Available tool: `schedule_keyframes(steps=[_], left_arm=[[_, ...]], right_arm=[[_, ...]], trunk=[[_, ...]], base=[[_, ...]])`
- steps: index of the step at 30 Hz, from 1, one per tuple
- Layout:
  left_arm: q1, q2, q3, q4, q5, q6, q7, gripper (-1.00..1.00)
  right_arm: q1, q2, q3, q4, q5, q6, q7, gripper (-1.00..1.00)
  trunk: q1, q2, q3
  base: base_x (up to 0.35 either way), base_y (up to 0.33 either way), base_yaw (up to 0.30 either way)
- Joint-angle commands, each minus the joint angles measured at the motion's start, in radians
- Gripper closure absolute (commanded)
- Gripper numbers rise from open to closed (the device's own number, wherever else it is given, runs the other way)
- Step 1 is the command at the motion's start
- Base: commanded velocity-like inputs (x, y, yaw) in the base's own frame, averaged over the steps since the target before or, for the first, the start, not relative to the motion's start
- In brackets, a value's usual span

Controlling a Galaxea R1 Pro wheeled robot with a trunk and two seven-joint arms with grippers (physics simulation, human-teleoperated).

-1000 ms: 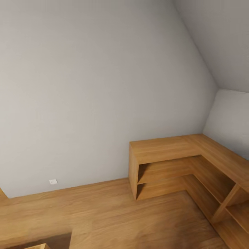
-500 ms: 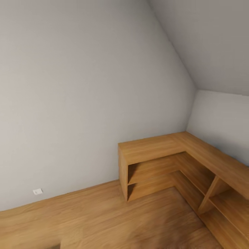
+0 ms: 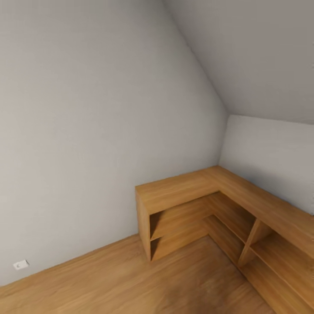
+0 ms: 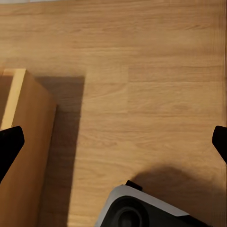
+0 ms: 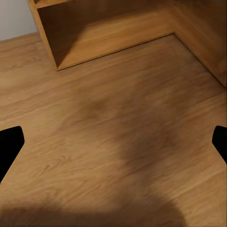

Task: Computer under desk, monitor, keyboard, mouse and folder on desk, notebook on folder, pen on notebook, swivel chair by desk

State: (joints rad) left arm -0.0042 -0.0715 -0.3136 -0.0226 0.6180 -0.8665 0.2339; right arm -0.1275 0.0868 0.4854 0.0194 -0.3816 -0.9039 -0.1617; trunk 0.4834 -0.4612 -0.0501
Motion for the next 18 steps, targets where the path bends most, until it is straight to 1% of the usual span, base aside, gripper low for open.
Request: schedule_keyframes(steps=[1, 11, 13, 18], left_arm=[[0.000, 0.000, -0.009, 0.000, 0.003, -0.002, 0.007, -1.00], [0.000, 0.000, -0.009, 0.000, 0.003, -0.002, 0.007, -1.00], [0.000, 0.000, -0.009, 0.000, 0.003, -0.002, 0.007, -1.00], [0.000, 0.000, -0.009, 0.000, 0.003, -0.002, 0.007, -1.00]], right_arm=[[-0.001, 0.001, 0.009, 0.002, -0.002, -0.003, -0.007, -1.00], [-0.001, 0.001, 0.009, 0.002, -0.002, -0.003, -0.003, -1.00], [-0.001, 0.001, 0.009, 0.002, -0.002, -0.003, -0.004, -1.00], [-0.001, 0.002, 0.008, 0.002, -0.003, -0.003, -0.004, -1.00]], trunk=[[0.001, -0.002, -0.001], [0.001, -0.002, 0.008], [0.001, -0.002, 0.009], [0.001, -0.002, 0.010]], base=[[0.303, 0.108, -0.247], [0.314, 0.093, -0.241], [0.318, 0.070, -0.119], [0.311, 0.015, -0.027]])
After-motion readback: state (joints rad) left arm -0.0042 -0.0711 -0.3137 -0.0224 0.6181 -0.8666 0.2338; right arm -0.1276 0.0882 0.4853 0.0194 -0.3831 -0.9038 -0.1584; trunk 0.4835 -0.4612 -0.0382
